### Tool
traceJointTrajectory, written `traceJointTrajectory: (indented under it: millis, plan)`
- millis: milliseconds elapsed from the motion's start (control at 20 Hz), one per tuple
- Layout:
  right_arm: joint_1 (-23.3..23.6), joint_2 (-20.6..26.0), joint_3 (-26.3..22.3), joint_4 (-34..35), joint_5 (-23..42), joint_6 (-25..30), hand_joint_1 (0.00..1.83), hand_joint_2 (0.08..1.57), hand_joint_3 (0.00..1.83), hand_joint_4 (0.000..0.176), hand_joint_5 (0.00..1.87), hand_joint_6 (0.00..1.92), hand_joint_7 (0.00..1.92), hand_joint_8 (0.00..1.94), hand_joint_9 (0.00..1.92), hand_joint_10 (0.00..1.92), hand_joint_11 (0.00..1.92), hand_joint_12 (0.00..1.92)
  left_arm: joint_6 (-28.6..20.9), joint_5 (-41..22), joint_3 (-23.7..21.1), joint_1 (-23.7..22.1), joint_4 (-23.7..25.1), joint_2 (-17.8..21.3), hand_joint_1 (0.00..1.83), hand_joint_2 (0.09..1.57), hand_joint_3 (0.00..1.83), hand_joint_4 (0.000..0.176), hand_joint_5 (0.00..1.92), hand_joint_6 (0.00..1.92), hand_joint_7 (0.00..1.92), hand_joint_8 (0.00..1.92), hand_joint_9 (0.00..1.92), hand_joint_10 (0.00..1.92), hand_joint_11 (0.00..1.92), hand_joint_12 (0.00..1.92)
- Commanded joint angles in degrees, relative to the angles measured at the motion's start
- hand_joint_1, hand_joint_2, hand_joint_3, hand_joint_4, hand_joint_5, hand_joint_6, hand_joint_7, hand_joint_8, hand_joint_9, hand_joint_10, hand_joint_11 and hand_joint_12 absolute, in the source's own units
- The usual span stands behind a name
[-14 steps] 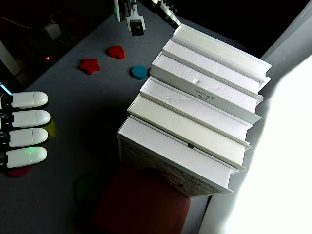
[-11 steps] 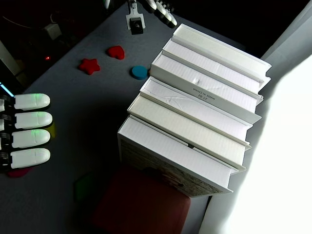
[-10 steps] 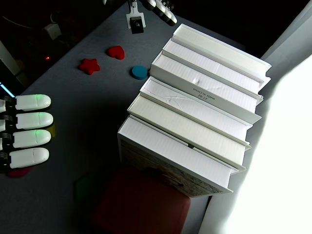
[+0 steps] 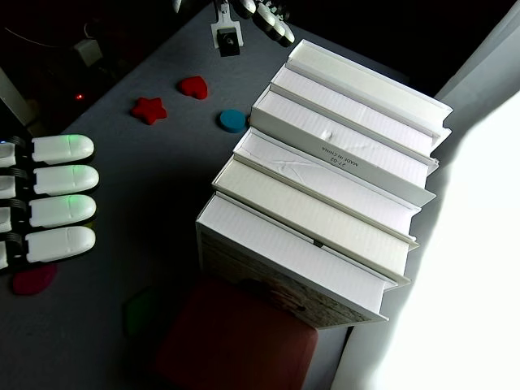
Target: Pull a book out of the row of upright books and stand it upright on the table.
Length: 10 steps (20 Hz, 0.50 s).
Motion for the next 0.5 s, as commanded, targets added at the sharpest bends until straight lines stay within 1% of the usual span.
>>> traceJointTrajectory:
  millis: [0, 50, 100, 150, 200, 250, 300, 350, 400, 450]
  plan:
    - [1.74, -0.41, 0.67, 0.52, 4.63, 0.00, 0.50, 1.40, 0.01, 0.000, 0.03, 0.01, 0.00, 0.00, 0.00, 0.00, 0.00, 0.00, -0.47, -6.46, 0.20, -0.59, -2.10, -0.25, 0.11, 1.36, 0.00, 0.015, 0.00, 0.00, 0.00, 0.00, 0.00, 0.00, 0.00, 0.00]
    - [3.35, -1.04, 1.31, -0.23, 3.20, 0.00, 0.44, 1.40, 0.01, 0.000, 0.04, 0.01, 0.00, 0.00, 0.00, 0.00, 0.00, 0.00, -0.53, -6.38, 0.27, -0.59, -2.10, -0.29, 0.12, 1.36, 0.00, 0.011, 0.01, 0.00, 0.00, 0.00, 0.00, 0.00, 0.00, 0.00]
    - [5.26, -1.80, 2.09, -1.04, 1.31, 0.00, 0.41, 1.40, 0.01, 0.000, 0.04, 0.01, 0.00, 0.00, 0.00, 0.00, 0.00, 0.00, -0.61, -6.25, 0.36, -0.58, -2.10, -0.34, 0.13, 1.36, 0.00, 0.016, 0.02, 0.01, 0.00, 0.00, 0.00, 0.00, 0.00, 0.00]
    - [6.82, -2.52, 2.80, -1.77, -0.27, 0.04, 0.38, 1.40, 0.00, 0.000, 0.04, 0.01, 0.00, 0.00, 0.00, 0.00, 0.00, 0.00, -0.65, -6.06, 0.42, -0.58, -2.09, -0.35, 0.11, 1.36, 0.00, 0.025, 0.02, 0.01, 0.00, 0.00, 0.00, 0.00, 0.00, 0.00]
    - [7.35, -2.75, 3.01, -2.00, -0.80, 0.03, 0.30, 1.40, 0.00, 0.000, 0.05, 0.01, 0.00, 0.00, 0.00, 0.00, 0.00, 0.00, -0.66, -6.01, 0.42, -0.59, -2.08, -0.35, 0.12, 1.36, 0.00, 0.025, 0.03, 0.01, 0.00, 0.00, 0.00, 0.00, 0.00, 0.00]
    - [8.76, -3.45, 3.66, -2.61, -2.21, 0.02, 0.25, 1.40, 0.01, 0.000, 0.07, 0.02, 0.00, 0.00, 0.00, 0.00, 0.00, 0.00, -0.66, -5.88, 0.45, -0.59, -2.08, -0.34, 0.08, 1.36, 0.00, 0.035, 0.01, 0.00, 0.00, 0.00, 0.00, 0.00, 0.00, 0.00]
    - [10.26, -4.08, 4.22, -3.30, -3.47, 0.03, 0.24, 1.40, 0.00, 0.000, 0.09, 0.02, 0.00, 0.00, 0.00, 0.00, 0.00, 0.00, -0.68, -5.81, 0.45, -0.59, -2.07, -0.34, 0.09, 1.36, 0.00, 0.038, 0.02, 0.01, 0.00, 0.00, 0.00, 0.00, 0.00, 0.00]
    - [11.97, -4.91, 4.99, -4.21, -5.24, 0.01, 0.23, 1.40, 0.00, 0.000, 0.11, 0.03, 0.00, 0.00, 0.00, 0.00, 0.00, 0.00, -0.75, -5.71, 0.47, -0.58, -2.07, -0.35, 0.09, 1.36, 0.00, 0.034, 0.03, 0.01, 0.00, 0.00, 0.00, 0.00, 0.00, 0.00]
    - [14.39, -5.91, 5.84, -5.27, -7.43, 0.02, 0.20, 1.40, 0.00, 0.000, 0.13, 0.04, 0.00, 0.00, 0.00, 0.00, 0.00, 0.00, -0.89, -5.65, 0.56, -0.52, -2.06, -0.45, 0.09, 1.36, 0.00, 0.039, 0.05, 0.02, 0.00, 0.00, 0.00, 0.00, 0.00, 0.00]
    - [15.46, -6.26, 6.18, -5.77, -8.44, 0.01, 0.19, 1.39, 0.00, 0.000, 0.15, 0.04, 0.00, 0.00, 0.00, 0.00, 0.00, 0.00, -0.92, -5.59, 0.60, -0.49, -2.06, -0.48, 0.12, 1.36, 0.00, 0.040, 0.06, 0.02, 0.00, 0.00, 0.00, 0.00, 0.00, 0.00]
